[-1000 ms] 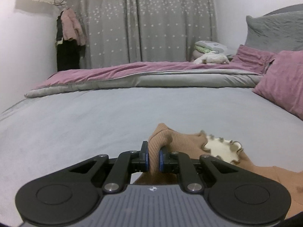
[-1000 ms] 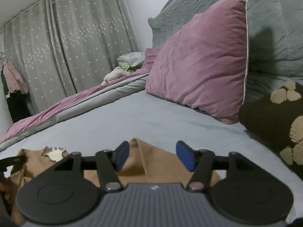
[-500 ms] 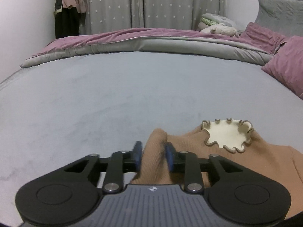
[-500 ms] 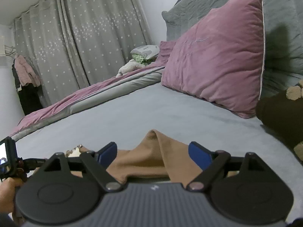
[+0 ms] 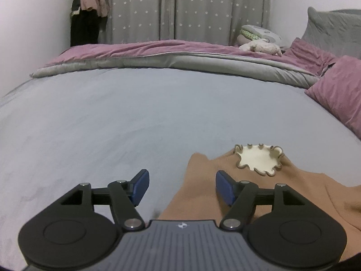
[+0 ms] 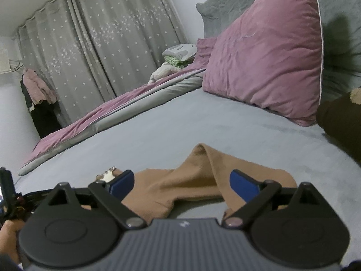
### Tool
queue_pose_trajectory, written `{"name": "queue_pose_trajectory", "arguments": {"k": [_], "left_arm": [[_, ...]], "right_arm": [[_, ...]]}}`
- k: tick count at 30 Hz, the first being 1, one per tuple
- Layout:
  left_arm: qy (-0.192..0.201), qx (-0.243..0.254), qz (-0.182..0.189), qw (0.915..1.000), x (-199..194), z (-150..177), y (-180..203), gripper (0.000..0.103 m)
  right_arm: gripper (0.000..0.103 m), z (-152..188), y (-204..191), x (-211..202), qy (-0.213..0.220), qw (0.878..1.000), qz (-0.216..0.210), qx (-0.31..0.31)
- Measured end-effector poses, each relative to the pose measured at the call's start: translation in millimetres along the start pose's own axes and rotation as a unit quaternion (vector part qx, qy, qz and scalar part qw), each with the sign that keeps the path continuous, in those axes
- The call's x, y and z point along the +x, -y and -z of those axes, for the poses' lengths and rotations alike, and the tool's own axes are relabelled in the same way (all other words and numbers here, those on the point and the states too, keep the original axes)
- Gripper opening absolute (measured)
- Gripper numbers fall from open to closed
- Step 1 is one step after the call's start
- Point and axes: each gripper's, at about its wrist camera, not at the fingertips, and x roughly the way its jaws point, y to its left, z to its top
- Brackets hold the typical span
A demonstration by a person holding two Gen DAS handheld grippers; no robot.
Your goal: Fold clothes
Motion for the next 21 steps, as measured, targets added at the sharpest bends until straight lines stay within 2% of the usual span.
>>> {"name": "queue_pose_trajectory", "arguments": {"k": [10,17,21], "left_arm": [[-0.008,-0.036,0.031,0.9988,-55.4,30.2,-17.8,0.072],[-0.004,-0.026,0.04,0.9989,-91.1,49.9,-22.3,0.073],[-0.033,-0.022,0.063,0.9972,-104.1,63.9,-25.4,0.072]], "right_arm": [[0.096,3.1,-9.4,-6.5,-0.016,1.0,-0.013,0.013],[0.096,9.0,-21.6,-7.5,-0.025,0.999,-0.024,0.008],[0.097,14.9,-28.8,-5.6,-0.039,0.999,-0.029,0.003]]}}
